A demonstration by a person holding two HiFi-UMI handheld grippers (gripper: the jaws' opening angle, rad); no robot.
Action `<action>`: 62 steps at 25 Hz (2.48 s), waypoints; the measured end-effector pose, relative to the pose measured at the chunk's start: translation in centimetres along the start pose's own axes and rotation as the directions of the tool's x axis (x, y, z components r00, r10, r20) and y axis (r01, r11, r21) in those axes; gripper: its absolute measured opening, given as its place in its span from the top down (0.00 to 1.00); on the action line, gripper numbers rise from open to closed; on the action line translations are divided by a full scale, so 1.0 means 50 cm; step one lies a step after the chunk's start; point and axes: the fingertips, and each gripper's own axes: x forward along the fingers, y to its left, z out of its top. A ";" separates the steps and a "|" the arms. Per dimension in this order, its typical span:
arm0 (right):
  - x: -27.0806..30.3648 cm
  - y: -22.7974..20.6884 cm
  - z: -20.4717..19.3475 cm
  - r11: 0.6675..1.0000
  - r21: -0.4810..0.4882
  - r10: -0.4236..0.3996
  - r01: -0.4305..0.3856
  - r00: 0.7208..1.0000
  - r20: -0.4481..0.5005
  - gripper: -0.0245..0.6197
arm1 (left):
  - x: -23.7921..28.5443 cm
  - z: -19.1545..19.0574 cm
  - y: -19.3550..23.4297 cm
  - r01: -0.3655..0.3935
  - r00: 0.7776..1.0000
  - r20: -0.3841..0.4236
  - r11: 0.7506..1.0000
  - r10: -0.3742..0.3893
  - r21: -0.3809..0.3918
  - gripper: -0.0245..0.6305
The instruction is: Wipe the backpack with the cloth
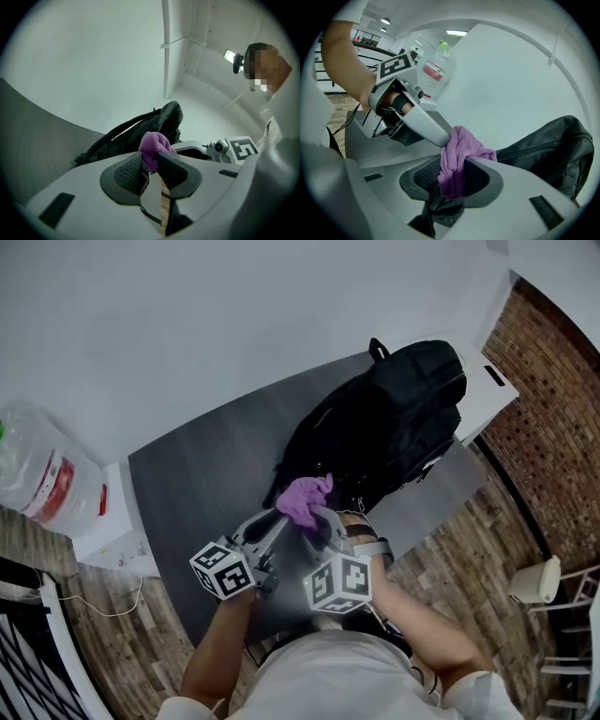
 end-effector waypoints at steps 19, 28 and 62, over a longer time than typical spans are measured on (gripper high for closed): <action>-0.206 -0.204 0.058 0.989 -0.006 -0.137 0.145 0.947 0.291 0.75 | 0.011 0.095 -0.155 -0.128 0.980 0.175 0.974 0.096 0.186 0.82; -0.292 -0.339 0.120 0.903 -0.044 -0.394 0.427 0.866 0.308 0.75 | 0.059 0.165 -0.187 -0.037 0.992 0.130 0.967 0.004 0.252 0.82; -0.103 -0.342 0.066 0.840 -0.307 -0.486 0.448 0.872 -0.057 0.75 | 0.012 0.149 -0.101 0.085 0.993 0.065 0.982 -0.097 0.167 0.82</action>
